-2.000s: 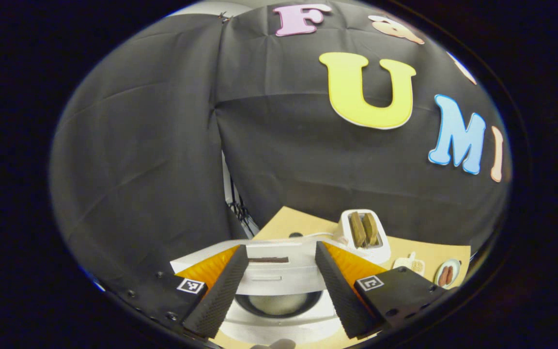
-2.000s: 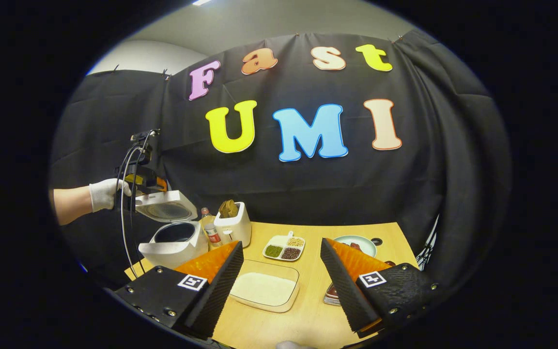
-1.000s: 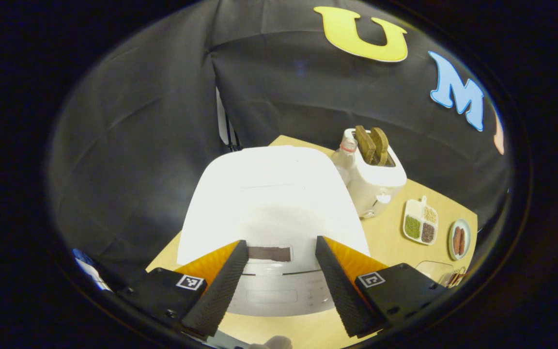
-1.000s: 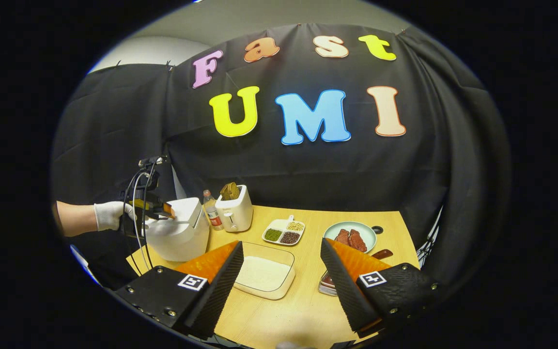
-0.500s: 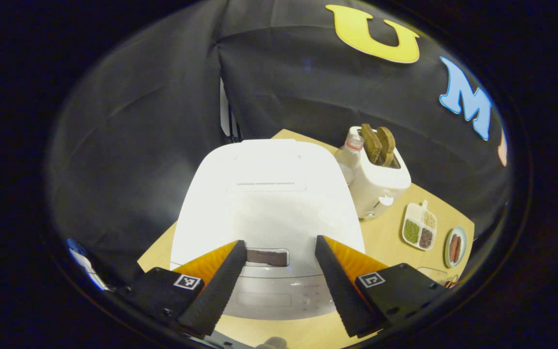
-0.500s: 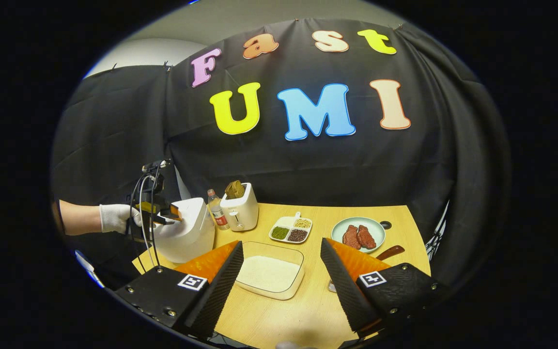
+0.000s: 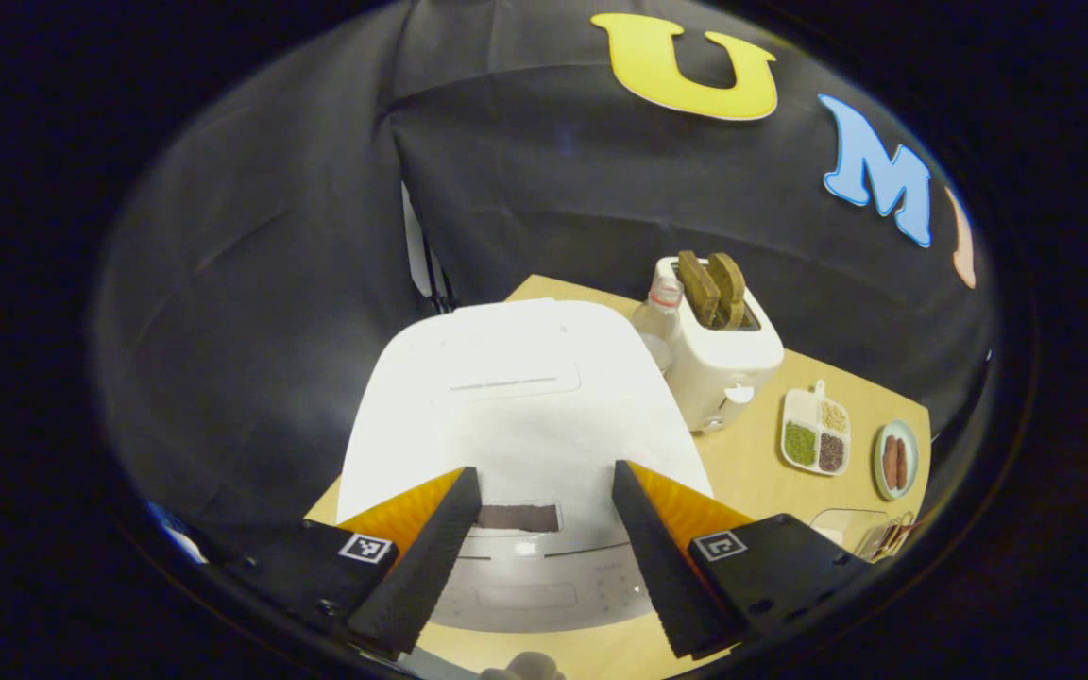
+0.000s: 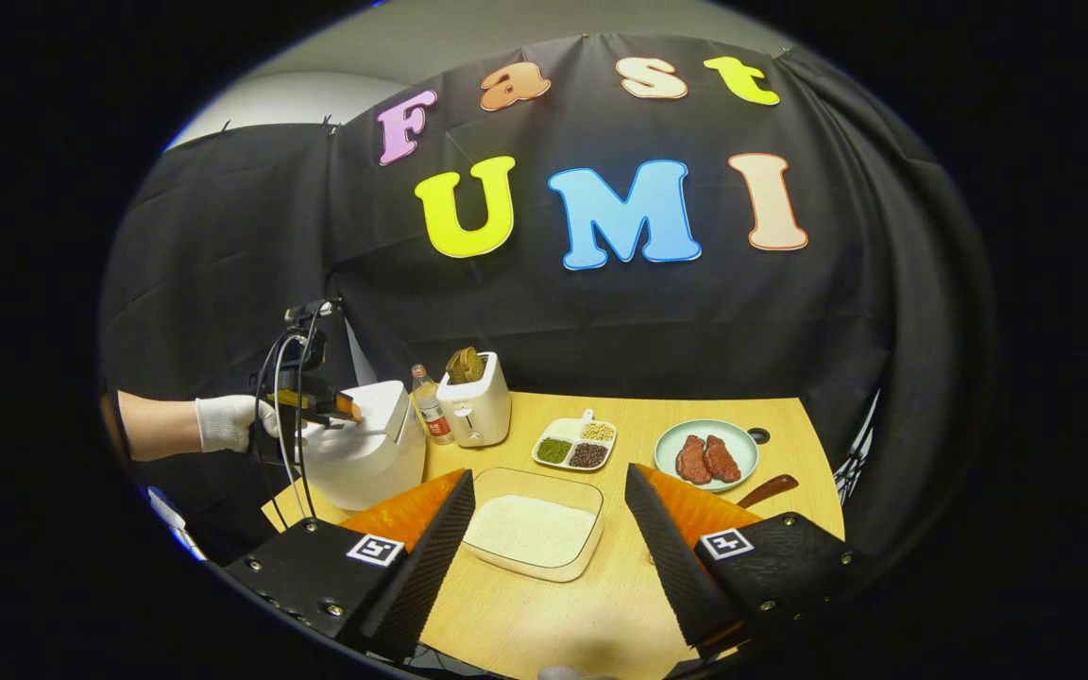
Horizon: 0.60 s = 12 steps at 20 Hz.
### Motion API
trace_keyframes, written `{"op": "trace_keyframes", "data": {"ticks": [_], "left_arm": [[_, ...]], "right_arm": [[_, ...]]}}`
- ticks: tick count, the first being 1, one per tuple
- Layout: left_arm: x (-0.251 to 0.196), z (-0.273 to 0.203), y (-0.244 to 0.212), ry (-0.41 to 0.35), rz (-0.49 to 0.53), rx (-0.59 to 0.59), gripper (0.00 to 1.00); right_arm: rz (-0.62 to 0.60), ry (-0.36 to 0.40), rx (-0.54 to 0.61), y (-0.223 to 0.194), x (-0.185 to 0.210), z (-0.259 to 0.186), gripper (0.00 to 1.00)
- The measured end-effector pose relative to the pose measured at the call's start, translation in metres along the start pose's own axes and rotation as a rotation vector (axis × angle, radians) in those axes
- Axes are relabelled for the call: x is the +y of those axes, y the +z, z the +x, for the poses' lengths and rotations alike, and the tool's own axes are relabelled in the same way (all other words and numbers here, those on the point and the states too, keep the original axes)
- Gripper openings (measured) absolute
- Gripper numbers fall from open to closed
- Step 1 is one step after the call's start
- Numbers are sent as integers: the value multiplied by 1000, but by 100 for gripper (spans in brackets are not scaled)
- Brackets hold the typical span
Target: Close the left gripper, press the button to open the rice cooker; take a wooden spoon from the chopstick holder with the right hand, scoop a spoonful of rice and pour it into the rice cooker, then put the wooden spoon back into the chopstick holder.
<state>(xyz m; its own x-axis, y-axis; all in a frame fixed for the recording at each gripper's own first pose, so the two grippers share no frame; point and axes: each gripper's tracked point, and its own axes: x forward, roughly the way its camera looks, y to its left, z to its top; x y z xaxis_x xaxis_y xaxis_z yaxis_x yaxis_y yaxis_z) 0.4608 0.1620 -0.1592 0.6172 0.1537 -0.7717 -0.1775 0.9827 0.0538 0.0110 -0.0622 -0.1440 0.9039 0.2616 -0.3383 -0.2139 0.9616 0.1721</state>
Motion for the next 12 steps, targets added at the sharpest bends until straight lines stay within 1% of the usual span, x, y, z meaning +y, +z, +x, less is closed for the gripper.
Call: {"op": "trace_keyframes", "data": {"ticks": [1, 4, 6, 8, 11, 12], "left_arm": [[1, -4, 11, -4, -2, -29, 99], [-2, 3, 0, -16, -25, 52, 99], [-1, 14, -17, -23, -10, 122, 100], [-1, 18, -25, -23, -3, 150, 100], [-3, 25, -19, -13, -1, 78, 100], [-3, 26, -22, -9, 16, 74, 100]], "right_arm": [[2, 0, -3, 1, 1, 0, 98], [17, 8, -11, 8, 7, -2, 98], [9, 9, -24, 14, 11, -5, 98], [4, 13, -29, 15, 13, -8, 98], [16, 25, -25, 10, 19, -13, 98], [16, 22, -21, 8, 19, -13, 98]]}}
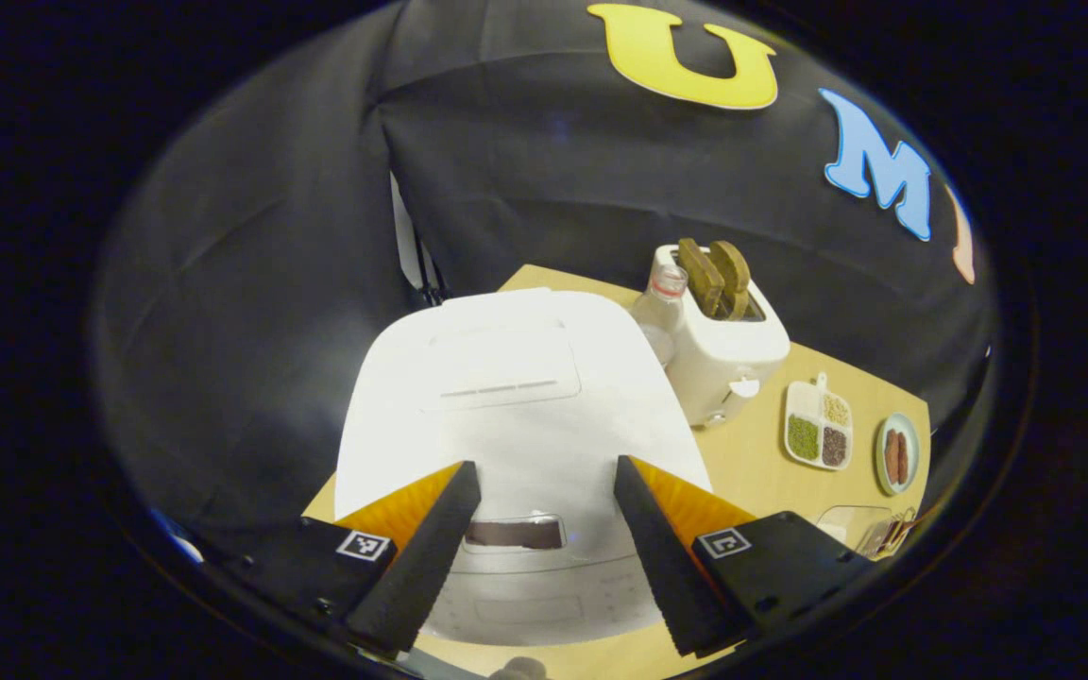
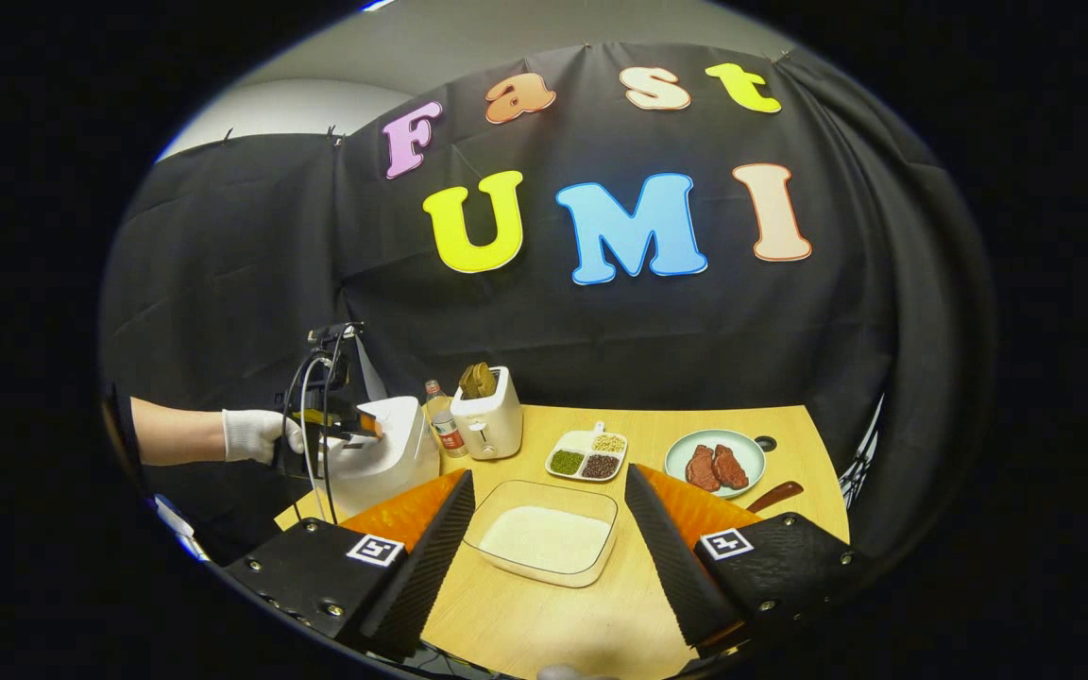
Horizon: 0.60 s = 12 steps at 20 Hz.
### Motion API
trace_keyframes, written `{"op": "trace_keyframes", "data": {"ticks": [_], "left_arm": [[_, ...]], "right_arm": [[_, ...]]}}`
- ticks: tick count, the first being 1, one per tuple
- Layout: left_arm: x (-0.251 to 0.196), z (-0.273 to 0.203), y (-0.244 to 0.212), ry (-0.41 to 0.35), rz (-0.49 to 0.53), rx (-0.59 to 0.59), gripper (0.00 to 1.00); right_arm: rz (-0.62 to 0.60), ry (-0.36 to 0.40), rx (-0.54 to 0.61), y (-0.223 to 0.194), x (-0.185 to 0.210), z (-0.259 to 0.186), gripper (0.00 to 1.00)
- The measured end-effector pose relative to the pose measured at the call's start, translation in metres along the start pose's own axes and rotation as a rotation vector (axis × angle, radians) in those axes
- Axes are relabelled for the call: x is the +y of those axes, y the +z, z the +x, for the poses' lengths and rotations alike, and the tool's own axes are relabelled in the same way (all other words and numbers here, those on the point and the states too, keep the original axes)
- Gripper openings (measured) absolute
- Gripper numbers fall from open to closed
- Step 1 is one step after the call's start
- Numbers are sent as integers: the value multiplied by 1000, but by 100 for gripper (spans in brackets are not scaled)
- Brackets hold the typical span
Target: Close the left gripper, press the button to open the rice cooker; take a wooden spoon from the chopstick holder with the right hand, scoop a spoonful of rice and pour it into the rice cooker, then put the wooden spoon back into the chopstick holder.
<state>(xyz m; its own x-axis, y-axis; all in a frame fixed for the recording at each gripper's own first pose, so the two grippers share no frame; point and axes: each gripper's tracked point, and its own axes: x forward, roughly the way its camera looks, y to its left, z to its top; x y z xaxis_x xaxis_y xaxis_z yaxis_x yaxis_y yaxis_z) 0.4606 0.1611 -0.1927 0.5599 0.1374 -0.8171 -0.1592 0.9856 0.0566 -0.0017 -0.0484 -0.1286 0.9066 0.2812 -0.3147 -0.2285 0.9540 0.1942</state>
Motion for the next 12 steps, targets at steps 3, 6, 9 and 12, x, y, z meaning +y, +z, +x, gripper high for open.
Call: {"op": "trace_keyframes", "data": {"ticks": [3, 6, 9, 12], "left_arm": [[-3, -2, 4, -1, -5, -25, 100], [-6, -5, 1, -33, 0, -20, 100], [-3, -16, 11, -42, -3, -99, 100], [-9, -74, 35, -82, 38, -261, 98]], "right_arm": [[15, 11, 10, -4, 6, -3, 98], [-3, -7, 12, -3, 3, -3, 98], [-22, -27, -24, 9, 3, -8, 98], [-56, -61, -88, 30, 0, -14, 98]]}}
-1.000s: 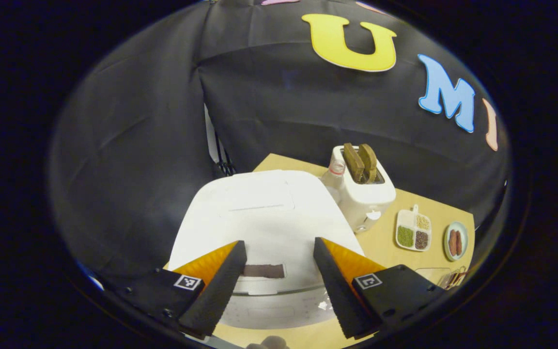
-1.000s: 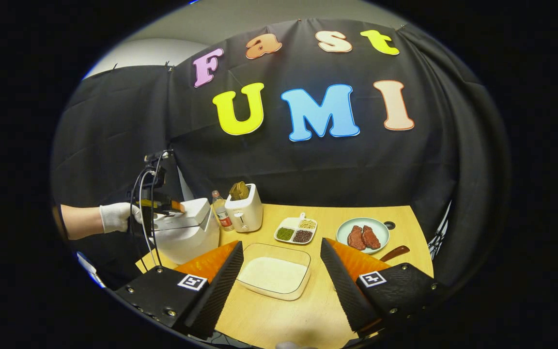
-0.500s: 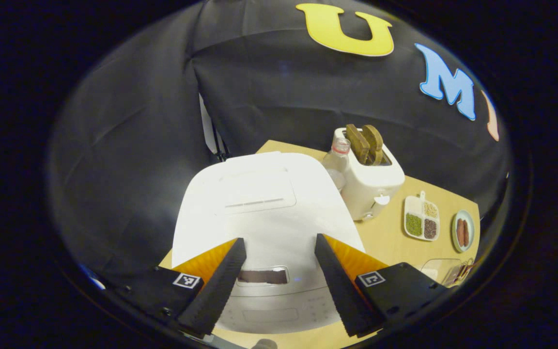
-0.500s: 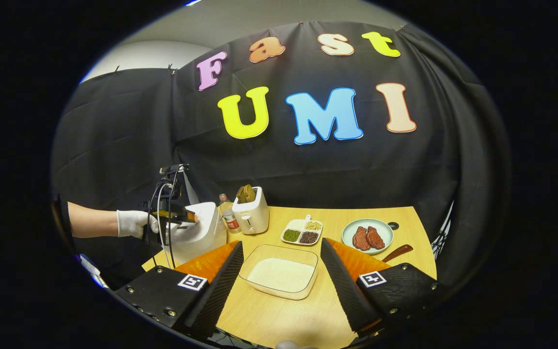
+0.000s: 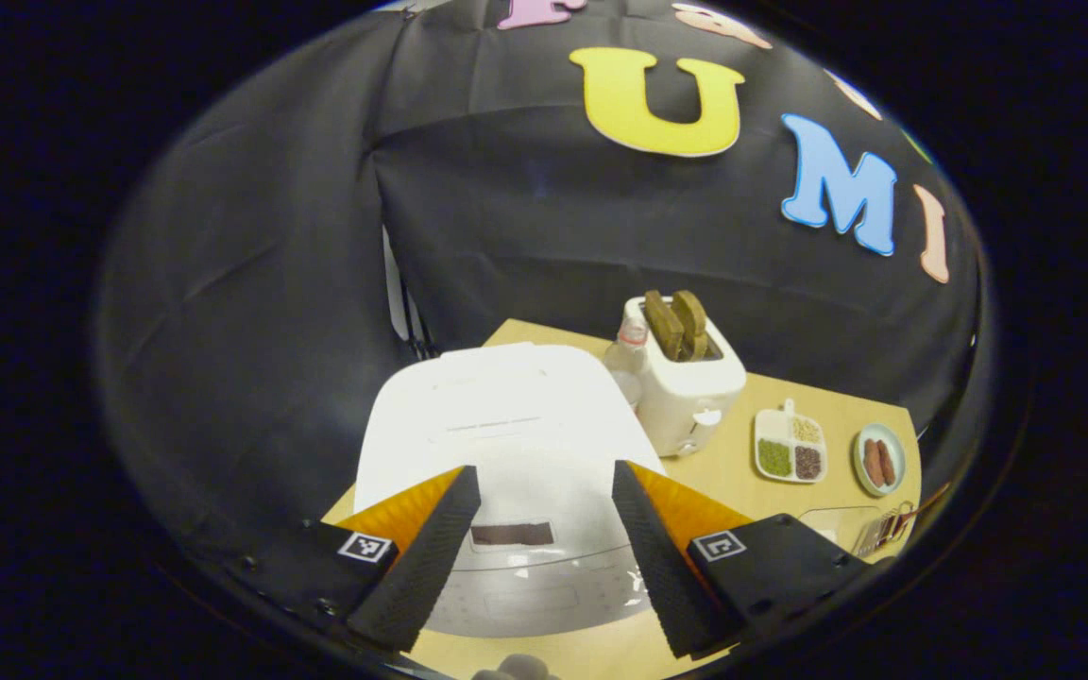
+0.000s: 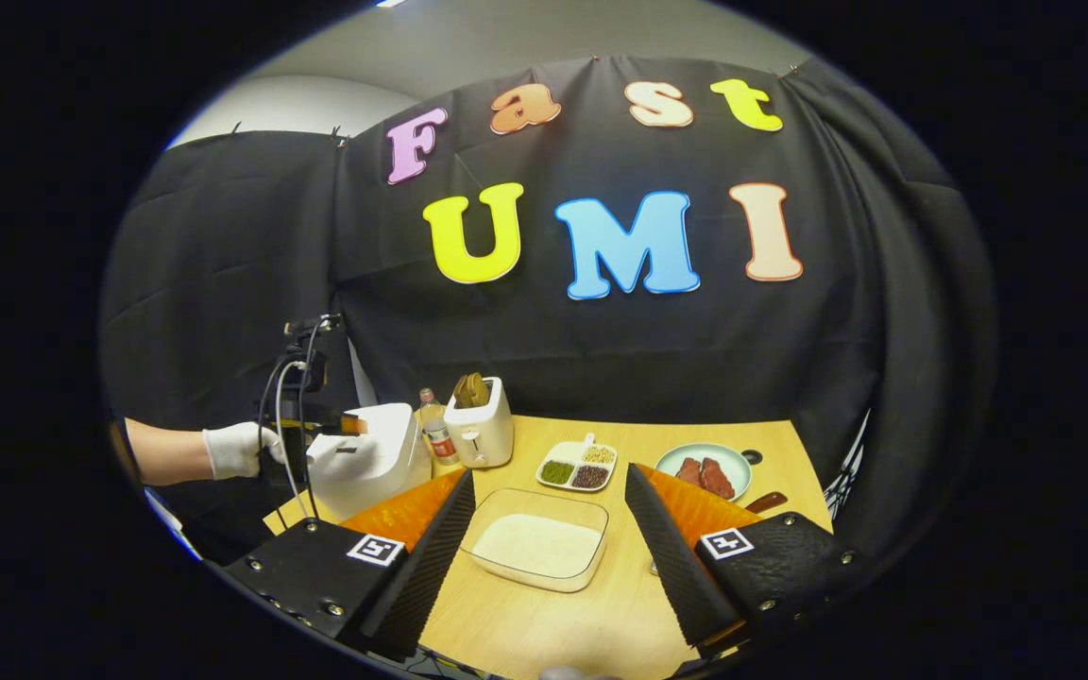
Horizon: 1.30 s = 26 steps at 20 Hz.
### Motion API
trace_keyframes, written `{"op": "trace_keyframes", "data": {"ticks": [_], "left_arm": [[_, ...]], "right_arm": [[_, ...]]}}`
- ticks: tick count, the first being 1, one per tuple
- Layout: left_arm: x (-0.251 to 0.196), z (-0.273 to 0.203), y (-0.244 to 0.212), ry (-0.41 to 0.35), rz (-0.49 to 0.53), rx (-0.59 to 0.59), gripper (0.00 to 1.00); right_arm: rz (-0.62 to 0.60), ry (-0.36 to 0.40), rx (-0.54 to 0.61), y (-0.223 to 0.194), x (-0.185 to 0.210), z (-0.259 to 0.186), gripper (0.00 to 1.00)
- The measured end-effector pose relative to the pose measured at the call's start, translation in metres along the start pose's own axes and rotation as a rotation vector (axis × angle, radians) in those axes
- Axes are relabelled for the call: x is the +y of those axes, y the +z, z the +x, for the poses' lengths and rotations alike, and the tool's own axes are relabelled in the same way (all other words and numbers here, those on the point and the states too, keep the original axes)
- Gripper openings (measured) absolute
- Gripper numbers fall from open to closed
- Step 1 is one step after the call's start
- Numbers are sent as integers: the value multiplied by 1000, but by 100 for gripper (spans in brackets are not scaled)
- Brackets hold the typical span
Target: Close the left gripper, press the button to open the rice cooker; take a wooden spoon from the chopstick holder with the right hand, scoop a spoonful of rice and pour it into the rice cooker, then put the wooden spoon back into the chopstick holder.
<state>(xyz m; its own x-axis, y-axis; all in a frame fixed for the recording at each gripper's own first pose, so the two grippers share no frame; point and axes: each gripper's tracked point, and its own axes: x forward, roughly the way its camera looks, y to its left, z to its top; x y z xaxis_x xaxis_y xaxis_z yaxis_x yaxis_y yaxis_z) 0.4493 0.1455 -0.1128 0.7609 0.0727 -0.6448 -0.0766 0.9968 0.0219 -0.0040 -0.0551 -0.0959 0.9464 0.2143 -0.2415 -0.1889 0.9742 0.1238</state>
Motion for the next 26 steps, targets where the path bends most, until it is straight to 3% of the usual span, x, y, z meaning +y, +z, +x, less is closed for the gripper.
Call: {"op": "trace_keyframes", "data": {"ticks": [4, 11, 15, 20, 26], "left_arm": [[-39, -86, 48, -94, 10, -198, 99], [-86, -229, 93, -218, 63, -489, 97], [-105, -294, 105, -275, 61, -560, 96], [-115, -301, 97, -340, 54, -540, 96], [-98, -306, 103, -337, 40, -555, 95]], "right_arm": [[-13, -61, -99, 35, -9, -8, 98], [8, -186, -204, 71, -25, -22, 98], [28, -273, -225, 75, -41, -32, 98], [9, -347, -232, 77, -40, -45, 98], [20, -369, -236, 77, -27, -56, 98]]}}
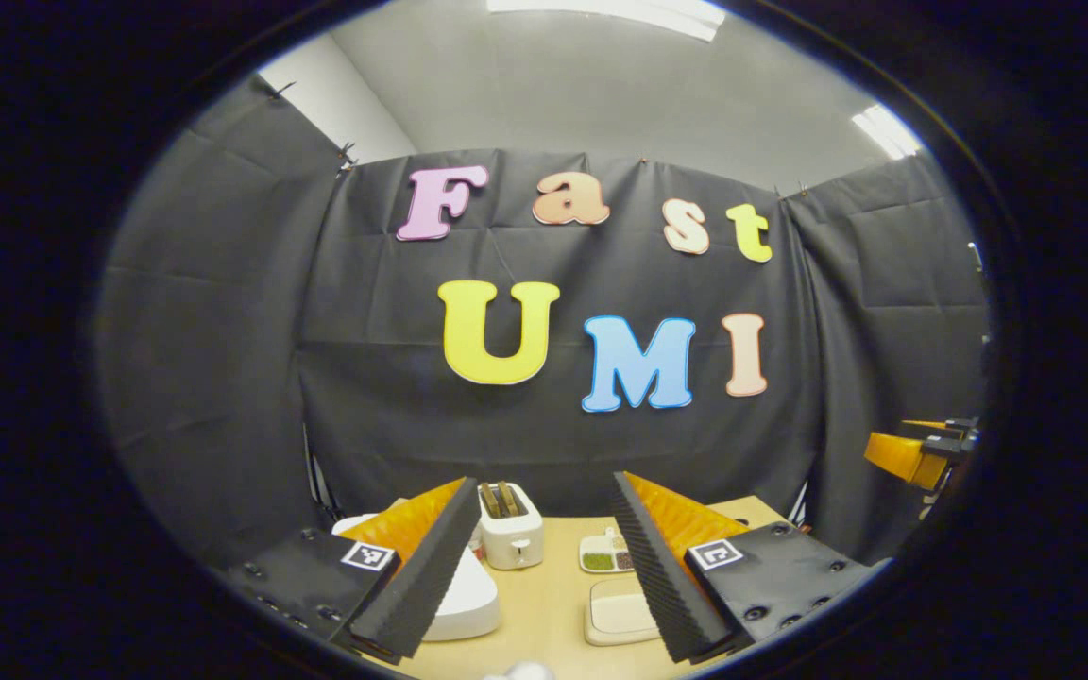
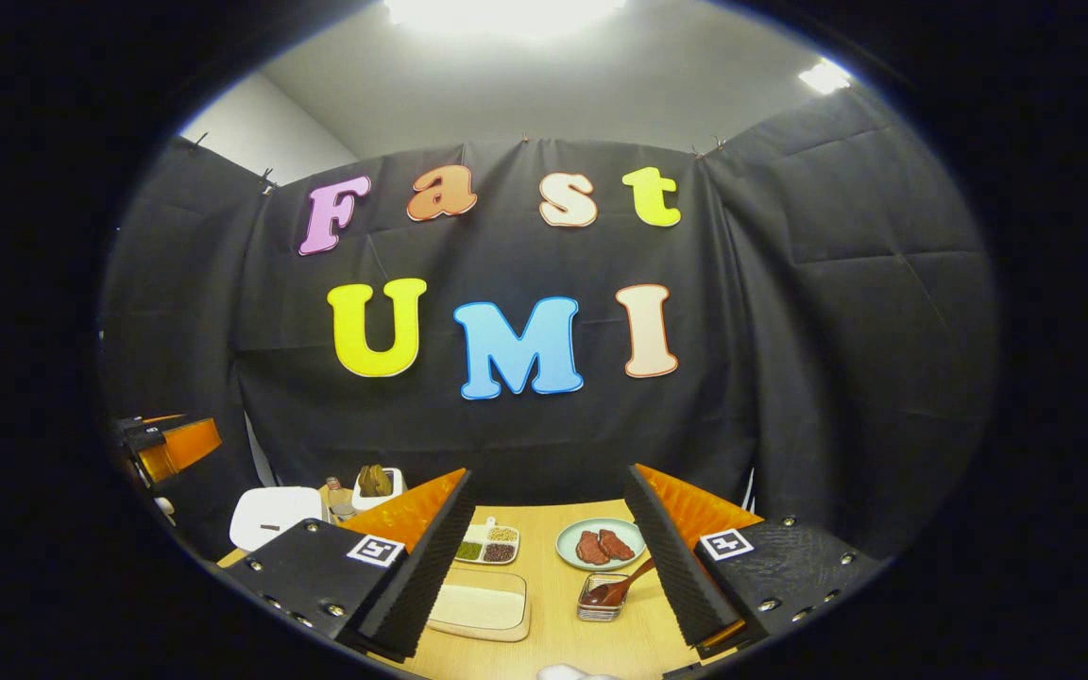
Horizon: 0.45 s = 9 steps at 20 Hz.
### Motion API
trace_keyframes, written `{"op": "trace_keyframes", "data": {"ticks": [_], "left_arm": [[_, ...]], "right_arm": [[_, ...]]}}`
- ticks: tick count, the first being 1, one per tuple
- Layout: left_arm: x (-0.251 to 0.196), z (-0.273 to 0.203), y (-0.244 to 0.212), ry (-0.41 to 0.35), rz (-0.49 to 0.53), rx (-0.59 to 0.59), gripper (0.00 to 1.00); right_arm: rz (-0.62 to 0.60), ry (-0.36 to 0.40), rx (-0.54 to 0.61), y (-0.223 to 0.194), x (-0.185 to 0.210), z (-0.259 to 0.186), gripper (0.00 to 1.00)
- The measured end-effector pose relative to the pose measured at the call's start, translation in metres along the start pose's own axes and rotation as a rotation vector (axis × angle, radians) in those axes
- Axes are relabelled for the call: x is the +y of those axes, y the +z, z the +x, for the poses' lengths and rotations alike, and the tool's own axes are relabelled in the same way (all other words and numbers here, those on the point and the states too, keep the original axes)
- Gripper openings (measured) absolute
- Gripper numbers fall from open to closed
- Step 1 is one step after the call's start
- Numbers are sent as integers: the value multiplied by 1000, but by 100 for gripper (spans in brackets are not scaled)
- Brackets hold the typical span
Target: Close the left gripper, press the button to open the rice cooker; take a wooden spoon from the chopstick holder with the right hand, scoop a spoonful of rice and pour it into the rice cooker, then put the wooden spoon back into the chopstick holder.
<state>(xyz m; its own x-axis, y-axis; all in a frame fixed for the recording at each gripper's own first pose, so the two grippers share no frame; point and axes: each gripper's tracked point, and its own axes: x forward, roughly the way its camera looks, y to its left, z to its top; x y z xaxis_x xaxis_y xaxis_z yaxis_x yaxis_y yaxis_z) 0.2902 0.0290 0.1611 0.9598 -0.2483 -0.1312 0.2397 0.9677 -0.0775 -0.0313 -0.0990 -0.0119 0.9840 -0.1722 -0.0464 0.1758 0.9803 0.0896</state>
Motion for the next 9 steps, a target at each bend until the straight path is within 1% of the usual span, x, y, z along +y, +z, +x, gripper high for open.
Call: {"op": "trace_keyframes", "data": {"ticks": [3, 6, 9], "left_arm": [[7, 0, 3, 1, -1, -11, 95], [12, -4, 8, 3, 7, -22, 95], [11, -6, 9, -6, 18, -34, 95]], "right_arm": [[-2, -1, 0, -1, 5, -6, 98], [8, 16, 5, -1, 14, -11, 98], [8, 8, 1, -1, 14, -14, 98]]}}
